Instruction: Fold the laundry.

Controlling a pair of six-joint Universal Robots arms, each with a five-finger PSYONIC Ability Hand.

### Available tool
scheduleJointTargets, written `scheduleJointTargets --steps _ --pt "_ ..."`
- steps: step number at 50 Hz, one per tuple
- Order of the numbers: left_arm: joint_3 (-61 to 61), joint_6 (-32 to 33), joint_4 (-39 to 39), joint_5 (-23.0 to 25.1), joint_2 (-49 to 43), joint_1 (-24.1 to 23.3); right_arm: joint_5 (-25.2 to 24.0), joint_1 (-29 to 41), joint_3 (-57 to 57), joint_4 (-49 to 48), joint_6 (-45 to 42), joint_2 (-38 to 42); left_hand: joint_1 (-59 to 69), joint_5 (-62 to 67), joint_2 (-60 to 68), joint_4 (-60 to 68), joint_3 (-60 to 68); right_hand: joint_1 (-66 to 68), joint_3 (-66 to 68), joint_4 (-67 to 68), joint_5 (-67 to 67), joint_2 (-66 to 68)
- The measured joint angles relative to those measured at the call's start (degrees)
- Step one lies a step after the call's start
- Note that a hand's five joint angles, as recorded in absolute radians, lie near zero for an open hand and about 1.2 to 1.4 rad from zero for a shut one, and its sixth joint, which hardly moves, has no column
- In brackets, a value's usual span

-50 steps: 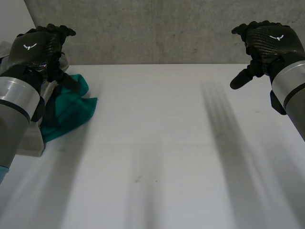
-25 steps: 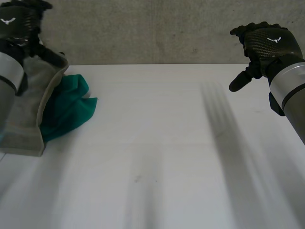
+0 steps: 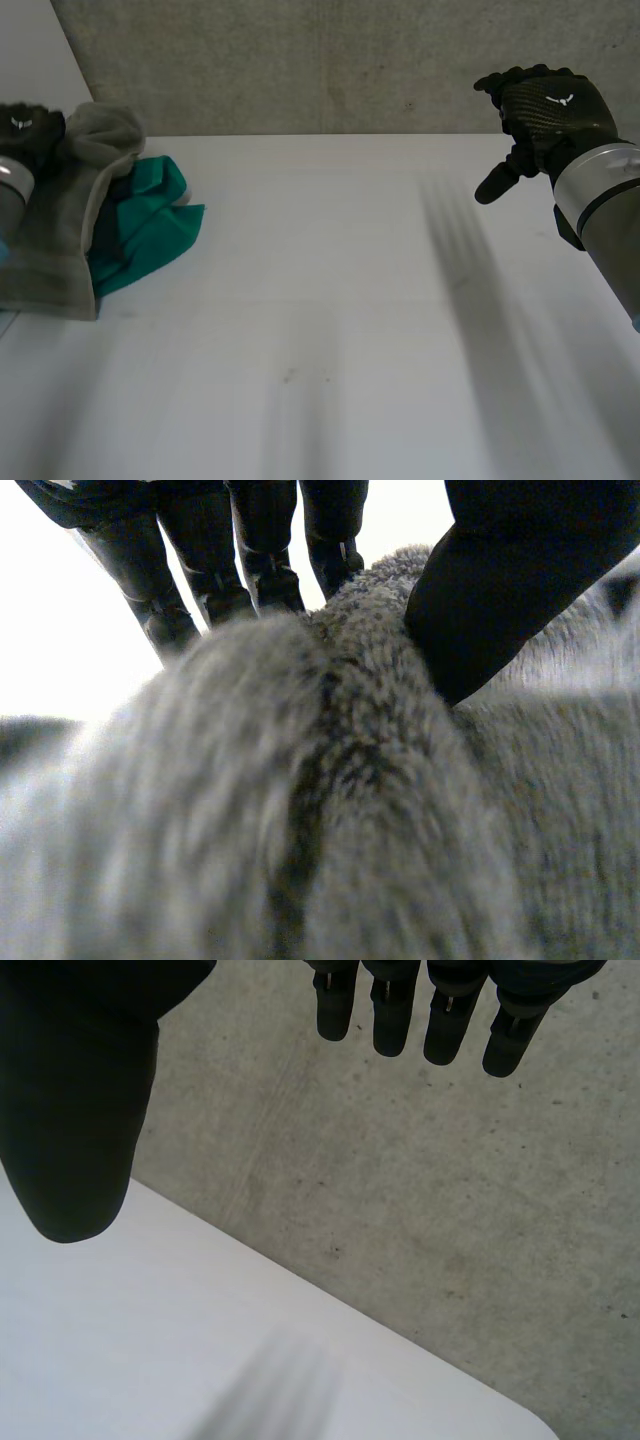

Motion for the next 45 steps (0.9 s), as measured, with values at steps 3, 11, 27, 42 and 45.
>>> scheduleJointTargets --steps 3,11,27,42,45 --pt "-1.7 -2.0 0.5 -0.1 5.4 -2.0 0.0 0.0 0.0 0.0 -0.8 0.2 0.0 0.0 0.0 0.4 0.0 0.0 0.0 0.0 0.0 0.0" --pt "-7.5 -14.0 3.4 -0.1 23.3 -11.9 0.1 -0.5 -0.3 0.1 -1.5 0.1 0.5 0.1 0.3 0.6 0.6 0.0 0.0 0.0 0.0 0.0" --pt "-12.4 -24.3 2.3 -1.3 15.7 -35.9 -0.1 -1.5 -1.1 0.2 -2.0 -0.5 0.5 1.2 0.3 0.8 1.0 0.0 0.0 0.0 0.0 0.0" --pt "-13.0 -21.1 -3.0 -3.2 8.8 -40.5 -3.7 -3.6 -1.7 1.2 -11.5 0.7 -40.4 -44.6 -46.3 -46.9 -45.1 0.0 0.0 0.0 0.0 0.0" --pt "-15.3 -21.1 -4.6 -3.8 13.6 -40.3 -5.8 -3.6 -2.0 2.7 -15.2 1.1 -42.9 -47.6 -49.2 -49.8 -48.2 0.0 0.0 0.0 0.0 0.0"
